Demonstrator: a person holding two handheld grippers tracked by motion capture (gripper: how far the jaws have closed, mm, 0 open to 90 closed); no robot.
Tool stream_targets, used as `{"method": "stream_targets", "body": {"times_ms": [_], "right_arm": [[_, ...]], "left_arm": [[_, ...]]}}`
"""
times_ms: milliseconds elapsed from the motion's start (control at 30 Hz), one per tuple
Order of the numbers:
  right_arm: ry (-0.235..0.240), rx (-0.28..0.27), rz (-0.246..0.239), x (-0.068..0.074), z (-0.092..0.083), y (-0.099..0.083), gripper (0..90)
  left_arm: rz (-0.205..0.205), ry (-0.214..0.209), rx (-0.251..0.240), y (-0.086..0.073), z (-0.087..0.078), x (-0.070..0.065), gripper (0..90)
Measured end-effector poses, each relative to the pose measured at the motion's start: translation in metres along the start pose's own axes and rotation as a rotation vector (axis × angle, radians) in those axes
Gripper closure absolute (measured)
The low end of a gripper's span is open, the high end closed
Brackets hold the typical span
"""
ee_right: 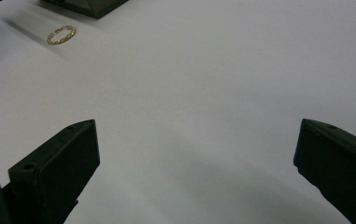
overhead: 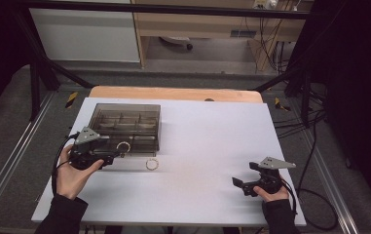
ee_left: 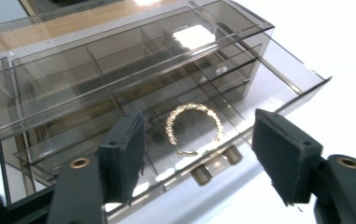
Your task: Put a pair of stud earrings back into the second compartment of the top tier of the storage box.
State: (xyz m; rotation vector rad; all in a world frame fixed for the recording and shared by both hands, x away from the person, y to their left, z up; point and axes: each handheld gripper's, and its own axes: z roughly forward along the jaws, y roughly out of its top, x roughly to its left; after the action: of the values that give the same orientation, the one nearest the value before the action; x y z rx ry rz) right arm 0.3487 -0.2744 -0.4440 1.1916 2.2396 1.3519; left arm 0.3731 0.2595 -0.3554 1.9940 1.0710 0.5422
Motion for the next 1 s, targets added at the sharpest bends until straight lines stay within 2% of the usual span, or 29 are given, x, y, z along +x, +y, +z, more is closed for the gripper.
{"method": "stream_targets", "body": {"times_ms": [67,300,467,633,700,1000], "right_arm": [[0.001,-0.001,0.003,0.000,0.000,0.000,0.9],[-0.001,-0.001,0.000,0.000,0.000,0.000,0.9],[-0.001,-0.002,0.000,0.000,0.000,0.000,0.9],[0.001,0.000,0.001,0.000,0.000,0.000,0.9],[0.000,0.001,-0.001,0.000,0.000,0.000,0.9],[0.000,-0.001,0.003,0.000,0.000,0.000,0.9]], "left_arm": [[0.006,-0.016,0.006,-0.002,-0.001,-0.002,29.7],[0.029,-0.018,0.008,-0.010,-0.003,-0.011,20.8],[0.042,-0.035,0.008,-0.018,-0.001,-0.018,16.1],[0.065,-0.072,0.008,-0.026,0.002,-0.023,15.3],[0.058,-0.076,0.022,-0.029,0.003,-0.026,13.7],[0.077,-0.098,0.043,-0.038,0.009,-0.037,11.8]]}}
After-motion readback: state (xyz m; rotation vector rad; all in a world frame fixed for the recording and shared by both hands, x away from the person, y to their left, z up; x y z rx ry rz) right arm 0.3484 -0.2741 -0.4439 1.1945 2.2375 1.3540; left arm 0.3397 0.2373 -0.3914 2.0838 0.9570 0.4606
